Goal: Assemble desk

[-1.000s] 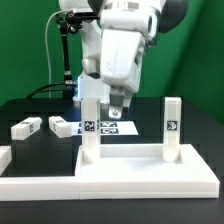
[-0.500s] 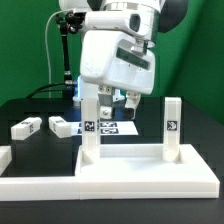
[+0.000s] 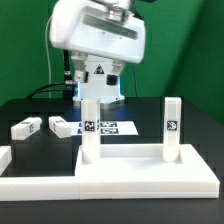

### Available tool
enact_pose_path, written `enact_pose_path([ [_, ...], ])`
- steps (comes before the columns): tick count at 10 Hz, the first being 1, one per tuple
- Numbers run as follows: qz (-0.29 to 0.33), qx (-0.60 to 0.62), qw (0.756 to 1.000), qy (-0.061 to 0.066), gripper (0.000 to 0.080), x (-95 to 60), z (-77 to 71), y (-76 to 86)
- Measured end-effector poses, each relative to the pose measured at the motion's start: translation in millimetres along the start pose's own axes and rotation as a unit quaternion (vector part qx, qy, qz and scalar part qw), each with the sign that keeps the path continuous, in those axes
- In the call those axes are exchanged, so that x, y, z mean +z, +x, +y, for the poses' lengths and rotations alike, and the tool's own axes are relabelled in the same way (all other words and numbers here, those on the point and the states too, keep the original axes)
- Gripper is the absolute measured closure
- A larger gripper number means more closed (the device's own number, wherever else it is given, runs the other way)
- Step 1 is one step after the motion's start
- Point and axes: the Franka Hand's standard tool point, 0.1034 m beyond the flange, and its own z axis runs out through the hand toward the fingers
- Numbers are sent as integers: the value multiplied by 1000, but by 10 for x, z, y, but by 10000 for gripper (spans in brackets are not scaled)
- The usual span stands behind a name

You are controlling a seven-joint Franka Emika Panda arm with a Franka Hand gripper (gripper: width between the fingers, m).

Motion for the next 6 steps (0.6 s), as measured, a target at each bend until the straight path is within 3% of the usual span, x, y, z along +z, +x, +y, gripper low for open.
enact_pose_path([
  [4,-11,0,1000,8,150,22,-53,-12],
  [6,-87,21,994,55,150,47,-266,-499],
])
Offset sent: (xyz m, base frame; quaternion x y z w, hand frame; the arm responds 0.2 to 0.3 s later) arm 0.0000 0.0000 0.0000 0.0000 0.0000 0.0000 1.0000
